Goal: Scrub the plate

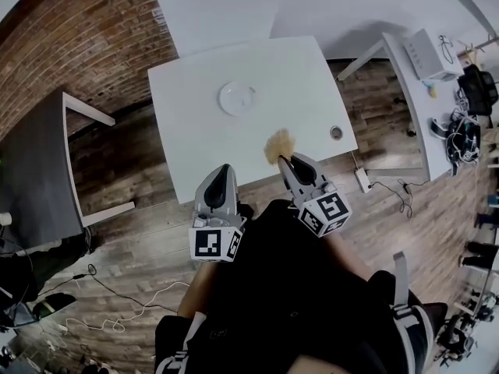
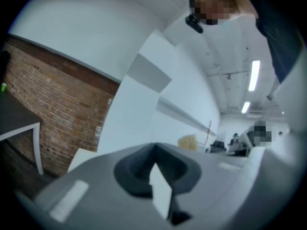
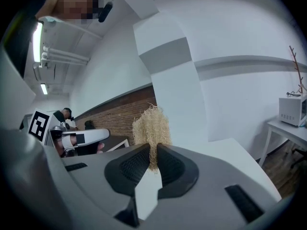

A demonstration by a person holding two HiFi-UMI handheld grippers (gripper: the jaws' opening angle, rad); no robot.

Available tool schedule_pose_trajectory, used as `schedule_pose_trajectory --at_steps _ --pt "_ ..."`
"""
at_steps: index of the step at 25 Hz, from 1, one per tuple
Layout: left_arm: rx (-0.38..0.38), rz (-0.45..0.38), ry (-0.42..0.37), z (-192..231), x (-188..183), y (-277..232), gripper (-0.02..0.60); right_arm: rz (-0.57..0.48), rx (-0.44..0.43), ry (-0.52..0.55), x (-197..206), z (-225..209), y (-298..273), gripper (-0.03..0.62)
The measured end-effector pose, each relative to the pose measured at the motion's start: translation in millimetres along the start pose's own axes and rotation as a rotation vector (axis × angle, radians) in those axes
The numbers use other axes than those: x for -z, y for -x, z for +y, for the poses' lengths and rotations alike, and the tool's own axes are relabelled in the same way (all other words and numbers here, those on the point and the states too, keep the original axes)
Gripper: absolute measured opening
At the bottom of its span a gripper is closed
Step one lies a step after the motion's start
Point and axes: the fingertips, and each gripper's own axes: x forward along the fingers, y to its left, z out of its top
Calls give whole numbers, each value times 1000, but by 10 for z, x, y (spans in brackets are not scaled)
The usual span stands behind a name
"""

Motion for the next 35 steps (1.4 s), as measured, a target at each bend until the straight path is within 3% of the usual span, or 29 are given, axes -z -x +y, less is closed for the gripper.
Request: schedule_pose_trajectory --at_steps 14,26,35 --pt "-34 21 25 361 -11 -399 3 18 11 6 -130 -281 -536 41" --pt "-125 28 -33 292 -43 -1135 3 47 -88 -43 -161 -926 -994 41" --pt "-163 44 -19 368 -58 -1457 3 100 -117 -54 -103 -1230 -1370 42"
